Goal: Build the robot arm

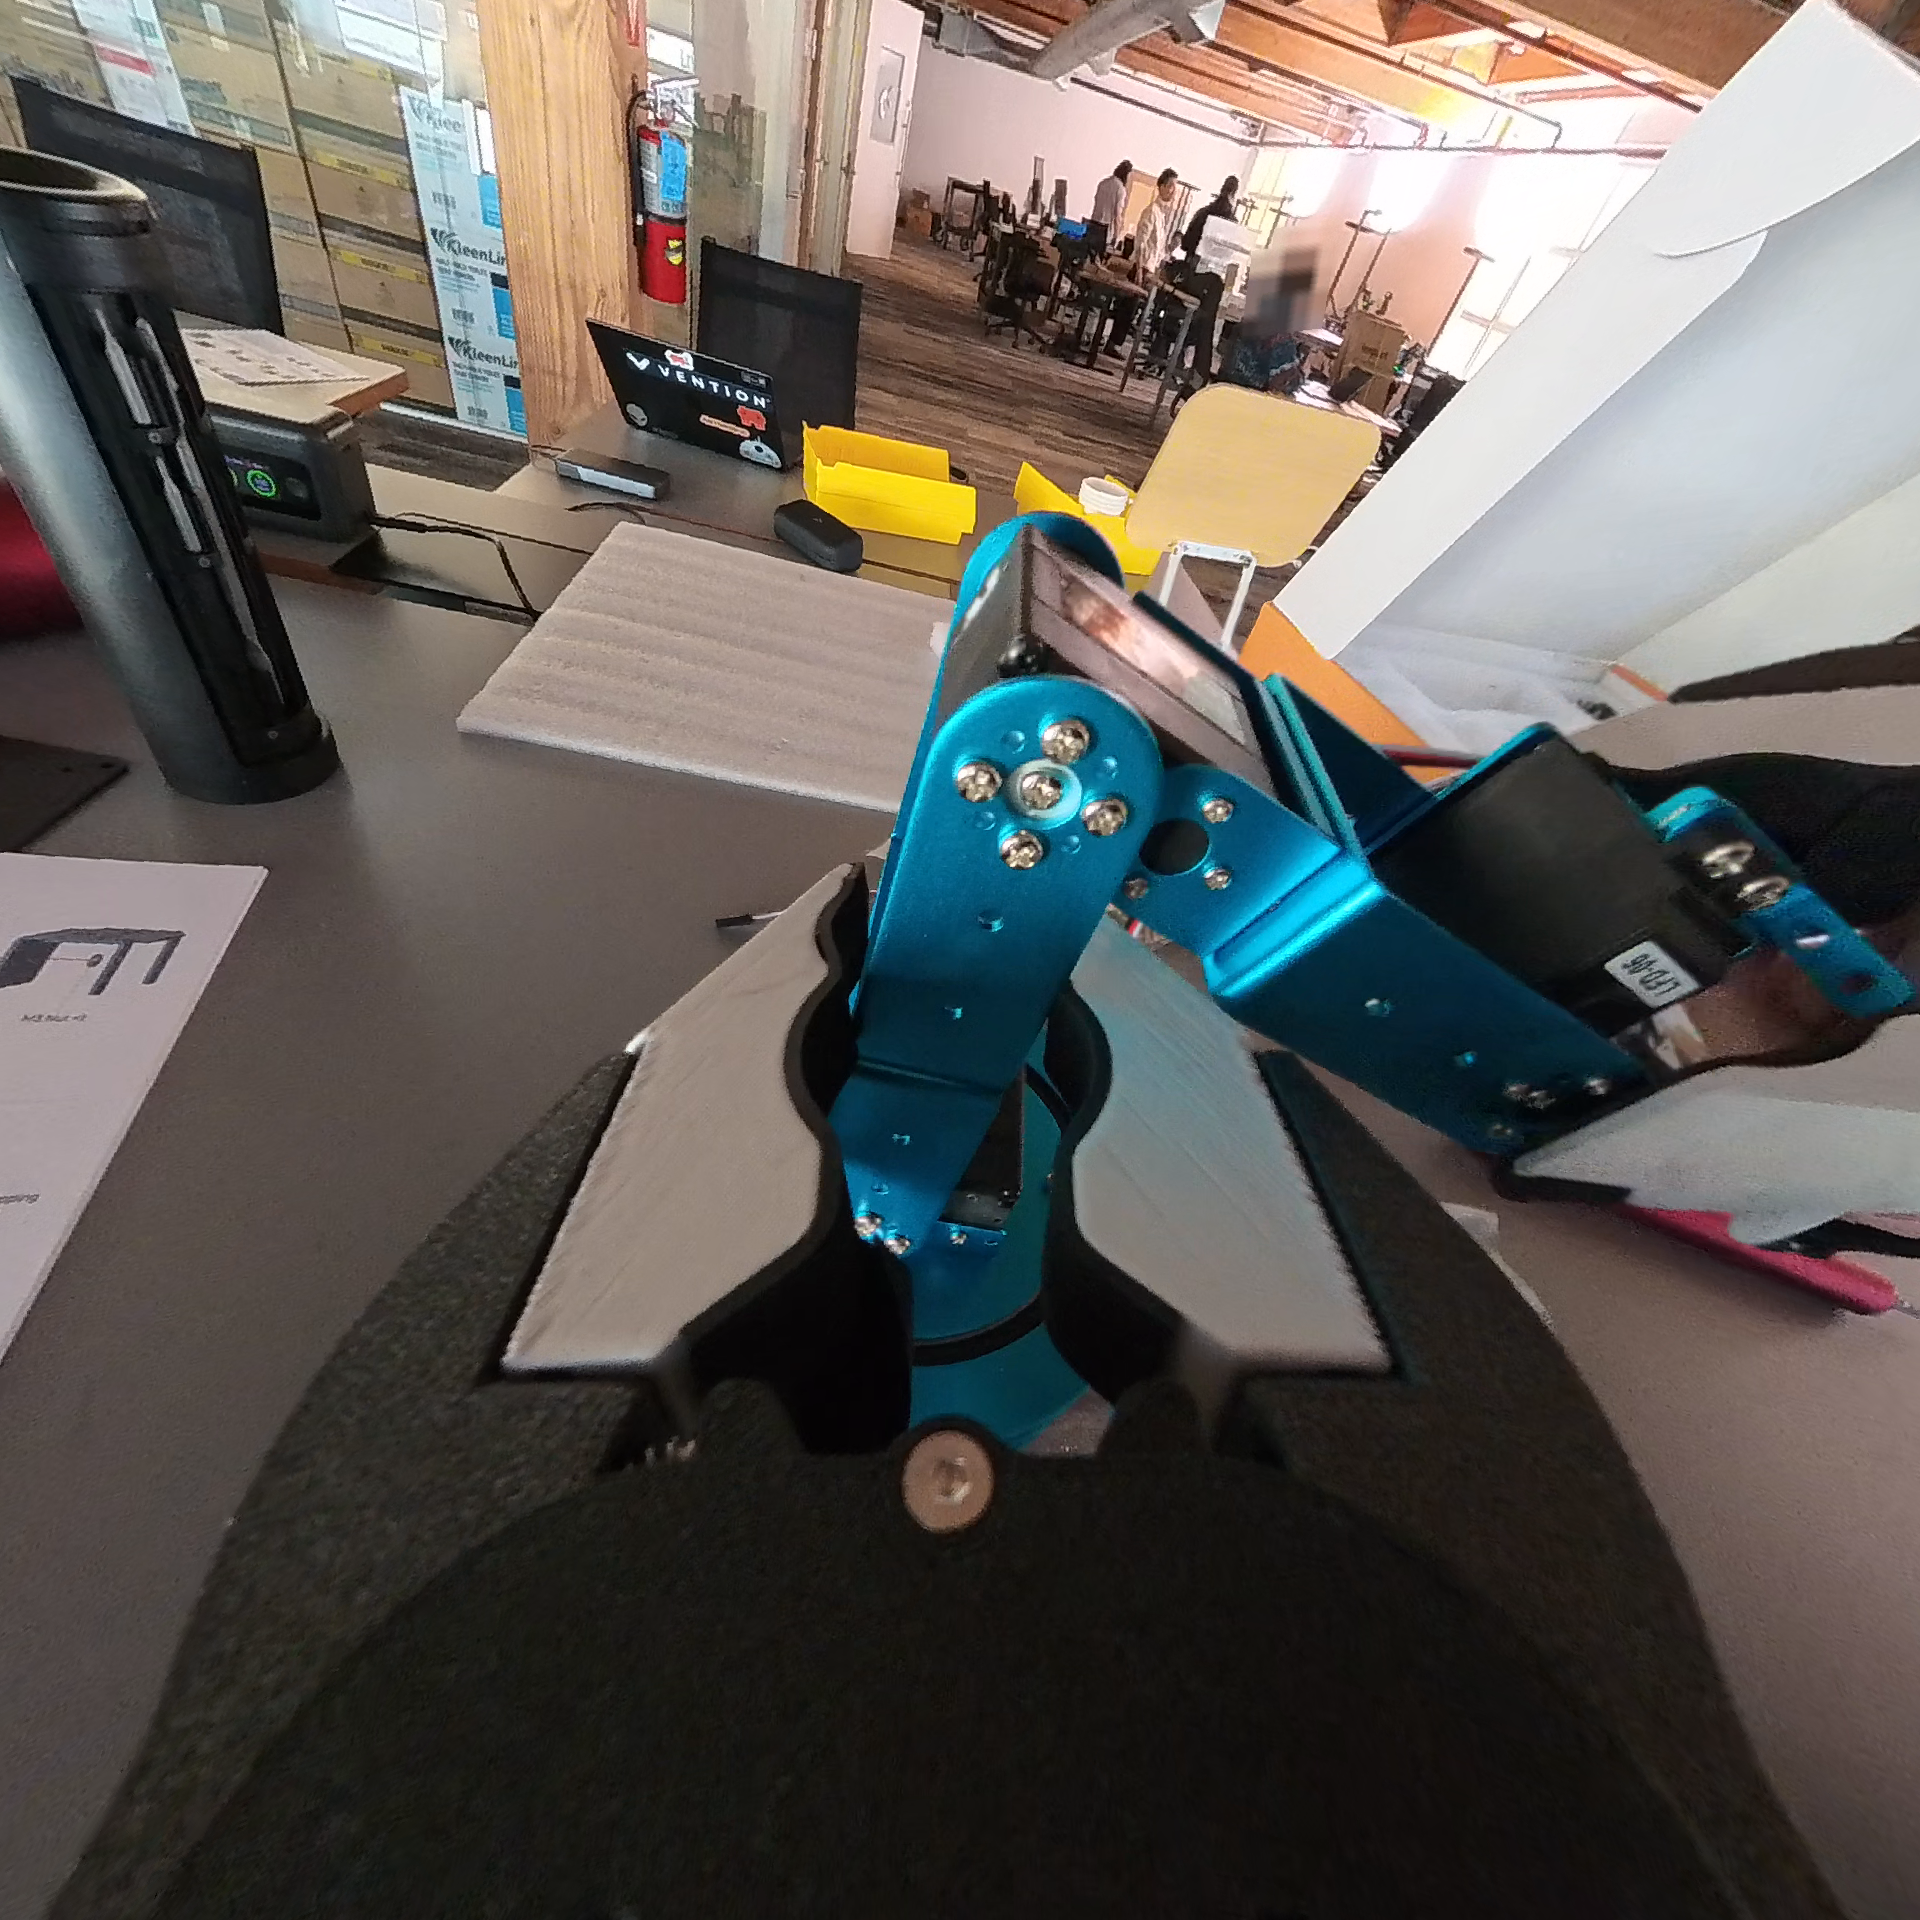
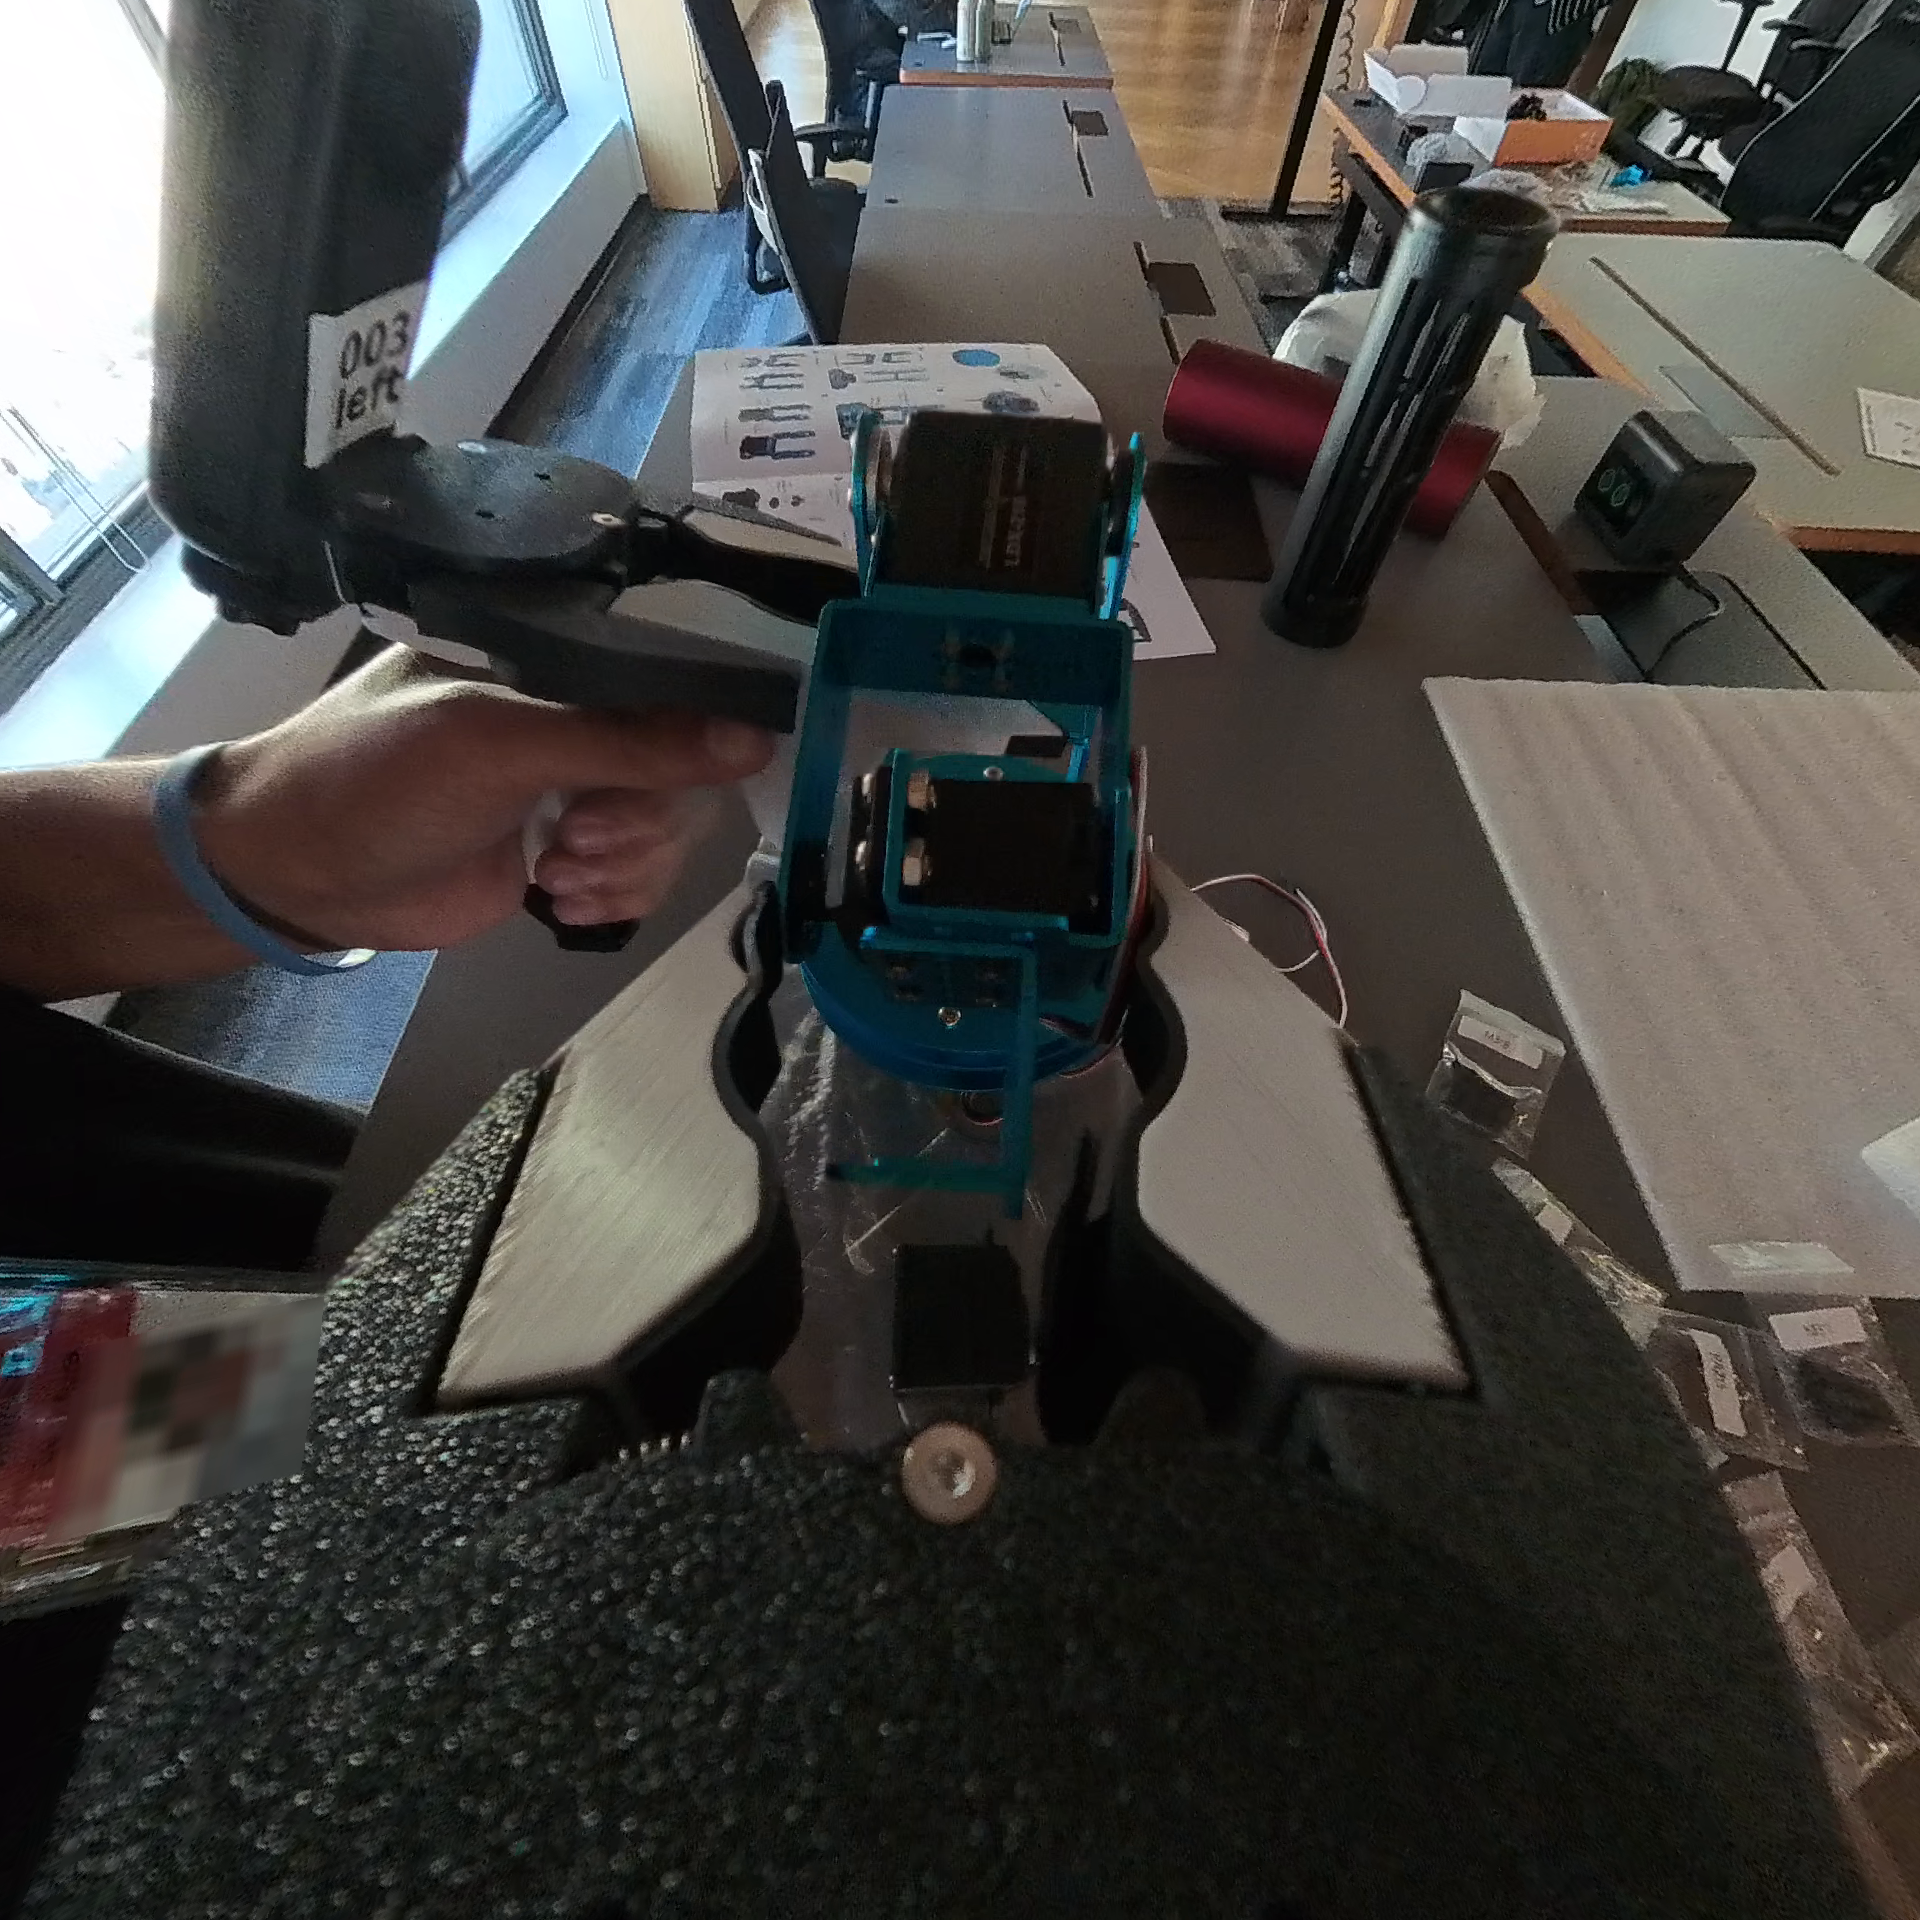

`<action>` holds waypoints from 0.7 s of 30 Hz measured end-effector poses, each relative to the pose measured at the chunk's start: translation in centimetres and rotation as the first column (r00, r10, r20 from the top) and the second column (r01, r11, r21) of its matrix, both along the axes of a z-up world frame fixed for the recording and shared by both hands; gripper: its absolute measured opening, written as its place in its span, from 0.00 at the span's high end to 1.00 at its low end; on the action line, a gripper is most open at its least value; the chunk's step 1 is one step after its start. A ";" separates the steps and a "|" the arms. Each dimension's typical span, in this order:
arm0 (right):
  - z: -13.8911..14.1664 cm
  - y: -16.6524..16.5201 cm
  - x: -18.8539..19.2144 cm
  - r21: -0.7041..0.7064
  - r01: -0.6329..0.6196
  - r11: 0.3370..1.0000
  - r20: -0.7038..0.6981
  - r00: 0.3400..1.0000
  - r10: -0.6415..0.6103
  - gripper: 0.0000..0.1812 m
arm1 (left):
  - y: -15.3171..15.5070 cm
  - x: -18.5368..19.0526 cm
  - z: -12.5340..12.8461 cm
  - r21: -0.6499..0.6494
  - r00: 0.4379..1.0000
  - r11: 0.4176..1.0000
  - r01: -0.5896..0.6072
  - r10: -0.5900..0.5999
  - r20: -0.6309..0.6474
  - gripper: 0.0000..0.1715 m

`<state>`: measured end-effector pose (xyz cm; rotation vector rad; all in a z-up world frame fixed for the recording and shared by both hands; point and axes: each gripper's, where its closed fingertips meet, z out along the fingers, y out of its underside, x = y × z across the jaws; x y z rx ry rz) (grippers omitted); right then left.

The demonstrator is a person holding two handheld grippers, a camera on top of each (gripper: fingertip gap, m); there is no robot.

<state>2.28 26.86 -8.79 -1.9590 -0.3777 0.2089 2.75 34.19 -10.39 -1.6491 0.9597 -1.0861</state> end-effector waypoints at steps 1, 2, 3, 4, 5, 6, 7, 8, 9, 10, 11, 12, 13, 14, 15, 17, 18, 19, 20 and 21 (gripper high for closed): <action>-0.1 0.1 0.0 0.007 -0.001 1.000 0.001 1.000 0.001 0.64 | 0.0 0.0 0.0 0.009 1.000 1.000 0.001 -0.001 -0.004 0.82; -0.1 0.1 0.0 0.014 -0.003 1.000 -0.006 1.000 0.003 0.64 | 0.0 0.0 0.0 0.008 1.000 1.000 0.001 -0.001 -0.004 0.82; 0.0 0.1 0.0 0.017 -0.004 1.000 -0.007 1.000 0.005 0.64 | 0.0 0.0 0.0 0.011 1.000 1.000 0.001 -0.001 -0.007 0.82; 0.0 0.1 0.0 0.017 -0.005 1.000 0.003 1.000 0.005 0.64 | 0.0 0.0 0.0 0.016 1.000 1.000 0.006 -0.006 -0.012 0.82; 0.0 0.0 0.0 0.019 -0.004 1.000 0.012 1.000 0.003 0.64 | -0.1 0.1 0.0 0.021 1.000 1.000 0.019 -0.019 -0.021 0.82; 0.1 -0.1 0.0 0.021 0.000 1.000 0.007 1.000 0.000 0.64 | -0.3 0.1 -0.1 0.029 0.999 0.999 0.031 -0.030 -0.031 0.82; 0.3 -0.3 0.0 0.028 0.005 1.000 -0.012 1.000 -0.004 0.64 | -0.3 0.1 -0.1 0.035 0.999 0.999 0.037 -0.035 -0.037 0.82; 0.5 -0.6 -0.1 0.041 0.005 0.999 -0.038 0.999 -0.003 0.63 | -0.3 0.1 -0.1 0.038 0.999 0.999 0.035 -0.034 -0.038 0.82; 0.9 -1.0 0.0 0.059 0.009 0.998 -0.063 0.998 -0.006 0.61 | -0.3 0.0 -0.1 0.042 0.999 0.998 0.036 -0.034 -0.039 0.81; 1.1 -1.4 0.4 0.076 0.029 0.997 -0.080 0.997 -0.023 0.59 | -0.3 0.0 -0.1 0.046 0.998 0.998 0.043 -0.041 -0.043 0.81; 1.2 -2.0 0.9 0.091 0.049 0.995 -0.090 0.995 -0.041 0.58 | -0.4 -0.1 -0.2 0.047 0.997 0.997 0.056 -0.054 -0.057 0.81; 1.2 -2.8 1.3 0.105 0.068 0.992 -0.101 0.993 -0.058 0.59 | -0.5 -0.5 -0.1 0.052 0.995 0.996 0.069 -0.066 -0.068 0.79; 1.1 -3.6 1.7 0.115 0.086 0.990 -0.118 0.990 -0.073 0.61 | -0.6 -1.0 0.1 0.066 0.995 0.994 0.085 -0.080 -0.067 0.75; 0.9 -4.3 2.1 0.121 0.104 0.987 -0.141 0.986 -0.087 0.62 | -0.6 -1.8 0.3 0.085 0.993 0.992 0.098 -0.092 -0.075 0.72; 0.8 -5.0 2.3 0.134 0.118 0.984 -0.170 0.981 -0.095 0.64 | -0.7 -2.7 0.2 0.101 0.989 0.987 0.124 -0.114 -0.095 0.67; 0.9 -6.0 2.9 0.163 0.172 0.971 -0.220 0.966 -0.134 0.67 | -1.1 -4.0 0.6 0.108 0.974 0.972 0.207 -0.195 -0.115 0.55; 0.7 -6.1 3.0 0.162 0.193 0.968 -0.236 0.960 -0.152 0.68 | -1.5 -4.3 1.8 0.118 0.961 0.955 0.272 -0.264 -0.083 0.53; 0.3 -5.9 2.9 0.156 0.200 0.967 -0.249 0.956 -0.158 0.68 | -2.0 -4.4 3.3 0.138 0.938 0.928 0.346 -0.341 -0.058 0.52; -0.1 -5.6 2.7 0.148 0.205 0.968 -0.253 0.954 -0.163 0.68 | -2.4 -4.1 4.5 0.161 0.903 0.889 0.429 -0.426 -0.057 0.47; -0.5 -5.1 2.4 0.141 0.208 0.968 -0.246 0.954 -0.170 0.68 | -2.9 -3.8 5.3 0.177 0.853 0.834 0.522 -0.516 -0.085 0.42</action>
